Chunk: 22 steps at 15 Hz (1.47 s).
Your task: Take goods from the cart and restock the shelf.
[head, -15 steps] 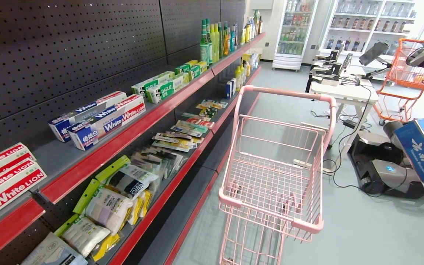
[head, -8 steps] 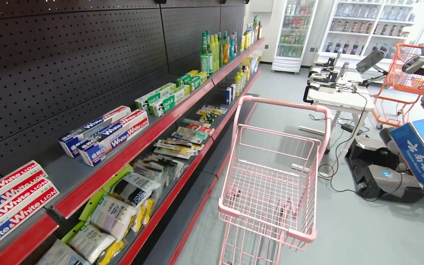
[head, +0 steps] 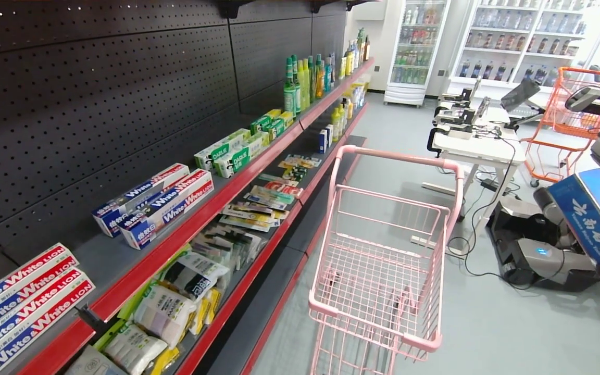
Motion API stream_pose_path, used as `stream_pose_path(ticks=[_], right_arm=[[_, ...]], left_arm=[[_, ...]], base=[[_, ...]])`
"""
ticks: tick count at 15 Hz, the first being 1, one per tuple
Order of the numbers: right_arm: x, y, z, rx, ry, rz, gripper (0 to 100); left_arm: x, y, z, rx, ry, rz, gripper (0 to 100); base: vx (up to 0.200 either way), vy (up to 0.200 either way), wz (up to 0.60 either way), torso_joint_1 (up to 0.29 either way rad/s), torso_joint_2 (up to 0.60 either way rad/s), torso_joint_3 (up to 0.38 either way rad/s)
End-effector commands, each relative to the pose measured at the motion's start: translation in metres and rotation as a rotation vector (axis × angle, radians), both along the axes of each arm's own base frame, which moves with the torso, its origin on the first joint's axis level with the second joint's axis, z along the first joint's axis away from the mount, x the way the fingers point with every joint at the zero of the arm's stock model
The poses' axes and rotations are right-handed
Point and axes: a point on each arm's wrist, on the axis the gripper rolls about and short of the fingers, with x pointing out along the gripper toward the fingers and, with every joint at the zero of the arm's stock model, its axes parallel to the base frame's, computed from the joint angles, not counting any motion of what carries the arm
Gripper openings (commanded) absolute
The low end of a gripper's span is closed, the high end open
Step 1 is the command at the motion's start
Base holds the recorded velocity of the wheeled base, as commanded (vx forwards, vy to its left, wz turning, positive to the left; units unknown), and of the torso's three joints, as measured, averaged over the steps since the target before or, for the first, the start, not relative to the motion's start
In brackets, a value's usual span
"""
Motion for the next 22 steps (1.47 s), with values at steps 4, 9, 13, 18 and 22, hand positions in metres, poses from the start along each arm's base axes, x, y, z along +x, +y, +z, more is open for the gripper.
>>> stream_pose_path(ticks=[4,9,13,18,22], right_arm=[[0.0017,-0.0002,0.0003,-0.011,0.004,0.002,0],[0.0044,-0.0002,0.0001,-0.019,0.012,0.006,0],[0.0054,-0.0002,0.0001,-0.028,0.015,0.010,0],[0.0062,-0.0002,-0.0013,-0.046,0.022,0.017,0],[0.0075,-0.0006,-0.0013,-0.066,0.025,0.021,0]], left_arm=[[0.0001,0.0000,0.0000,0.000,0.001,0.001,100],[0.0001,0.0000,0.0000,0.000,0.001,0.001,100],[0.0001,0.0000,0.0000,0.000,0.001,0.001,100],[0.0001,0.0000,0.0000,0.000,0.001,0.001,100],[0.0001,0.0000,0.0000,0.000,0.001,0.001,100]], base=[[0.000,0.000,0.00,0.161,-0.34,-0.174],[0.000,0.000,0.00,0.149,-0.31,-0.162],[0.000,0.000,0.00,0.102,-0.21,-0.108],[0.000,0.000,0.00,0.093,-0.18,-0.095],[0.000,0.000,0.00,0.032,-0.07,-0.028]])
